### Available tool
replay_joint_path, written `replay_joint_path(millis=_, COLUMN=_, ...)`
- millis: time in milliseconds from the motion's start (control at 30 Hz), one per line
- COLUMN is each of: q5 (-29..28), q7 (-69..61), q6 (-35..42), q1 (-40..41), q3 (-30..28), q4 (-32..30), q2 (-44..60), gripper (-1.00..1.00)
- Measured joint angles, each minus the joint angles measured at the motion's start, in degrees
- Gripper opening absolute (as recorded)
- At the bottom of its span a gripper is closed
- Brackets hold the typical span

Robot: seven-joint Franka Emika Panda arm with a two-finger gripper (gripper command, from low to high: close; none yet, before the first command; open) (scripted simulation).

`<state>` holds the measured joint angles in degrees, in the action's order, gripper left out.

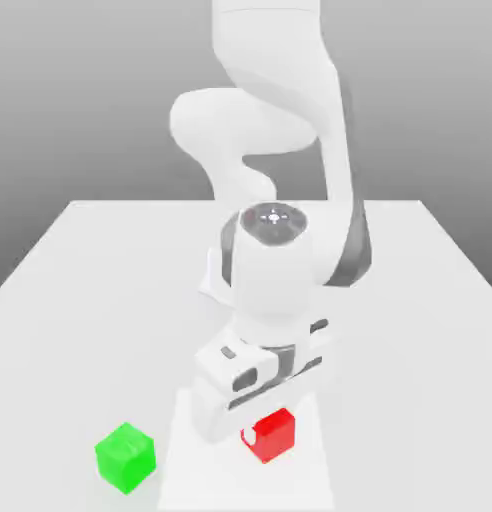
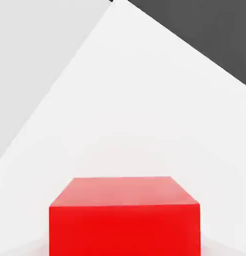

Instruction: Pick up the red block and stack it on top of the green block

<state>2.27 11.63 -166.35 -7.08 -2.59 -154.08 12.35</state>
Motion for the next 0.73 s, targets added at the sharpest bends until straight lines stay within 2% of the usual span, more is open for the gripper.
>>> replay_joint_path(millis=167, q5=-1.55, q7=0.45, q6=7.92, q1=1.61, q3=-1.14, q4=-0.43, q2=-8.34, gripper=-1.0)
replay_joint_path(millis=433, q5=-0.82, q7=-6.83, q6=15.84, q1=14.35, q3=-6.99, q4=7.48, q2=-8.27, gripper=-1.0)
replay_joint_path(millis=600, q5=2.3, q7=-10.22, q6=10.04, q1=16.22, q3=-6.16, q4=9.21, q2=-0.69, gripper=-1.0)
replay_joint_path(millis=633, q5=2.99, q7=-10.74, q6=8.34, q1=16.61, q3=-5.67, q4=9.31, q2=1.16, gripper=1.0)
replay_joint_path(millis=733, q5=2.99, q7=-10.74, q6=8.35, q1=16.61, q3=-5.67, q4=9.31, q2=1.16, gripper=1.0)
